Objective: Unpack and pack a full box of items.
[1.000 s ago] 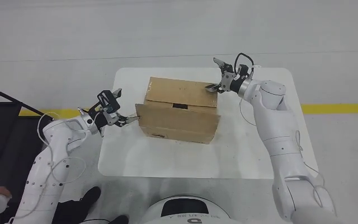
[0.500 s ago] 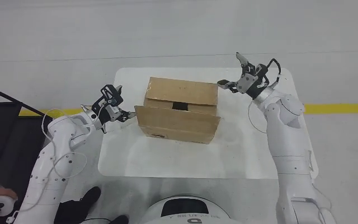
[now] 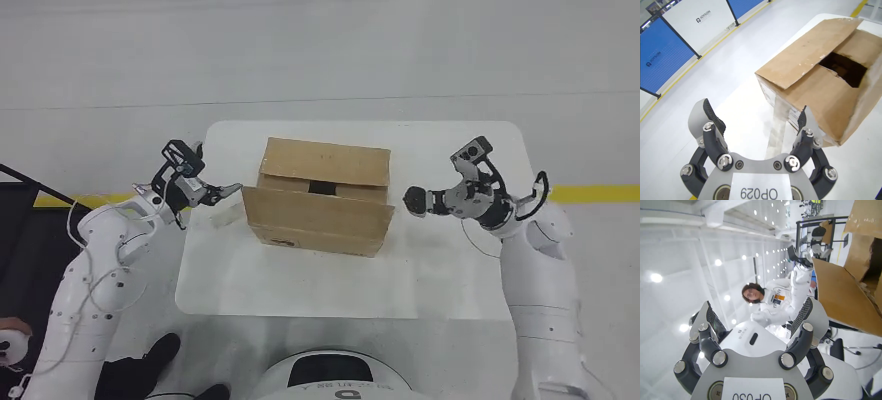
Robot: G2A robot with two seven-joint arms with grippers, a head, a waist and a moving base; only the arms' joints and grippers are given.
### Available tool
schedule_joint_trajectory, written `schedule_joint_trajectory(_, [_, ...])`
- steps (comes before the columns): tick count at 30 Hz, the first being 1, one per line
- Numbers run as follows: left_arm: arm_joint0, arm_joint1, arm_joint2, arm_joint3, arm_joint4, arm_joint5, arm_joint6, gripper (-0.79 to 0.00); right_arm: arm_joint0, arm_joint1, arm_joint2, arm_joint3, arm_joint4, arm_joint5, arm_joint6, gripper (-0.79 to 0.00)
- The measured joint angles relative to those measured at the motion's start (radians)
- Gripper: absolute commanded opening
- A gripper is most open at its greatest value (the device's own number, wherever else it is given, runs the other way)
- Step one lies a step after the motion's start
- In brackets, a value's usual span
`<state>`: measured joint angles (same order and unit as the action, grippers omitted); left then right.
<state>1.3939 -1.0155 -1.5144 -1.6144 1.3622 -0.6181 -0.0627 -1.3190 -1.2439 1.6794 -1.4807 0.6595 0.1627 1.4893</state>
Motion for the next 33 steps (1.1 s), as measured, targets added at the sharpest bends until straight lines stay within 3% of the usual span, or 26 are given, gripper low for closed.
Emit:
schedule_joint_trajectory(5, [0.014,0.003,-0.051,-0.008,-0.04,0.026,0.021,0.0,0.07,0.027,-0.077,0.023,-0.118,-0.01,0.048,0.0])
schedule_joint_trajectory(11, [0.029,0.006,-0.07,-0.01,-0.056,0.021,0.025,0.0,0.216,0.048,-0.179,0.166,-0.181,0.06,0.029,0.0])
schedule_joint_trajectory(15, [0.038,0.005,-0.062,-0.004,-0.056,0.024,0.031,0.0,0.289,0.041,-0.241,0.215,-0.227,0.133,-0.119,0.0])
schedule_joint_trajectory(22, [0.049,0.006,-0.051,0.007,-0.028,0.018,0.03,0.0,0.307,0.028,-0.334,0.16,-0.292,0.219,-0.387,0.0])
schedule_joint_trajectory(33, [0.047,0.004,-0.006,0.031,0.004,0.004,0.035,0.0,0.274,0.035,-0.393,0.078,-0.402,0.283,-0.559,0.0])
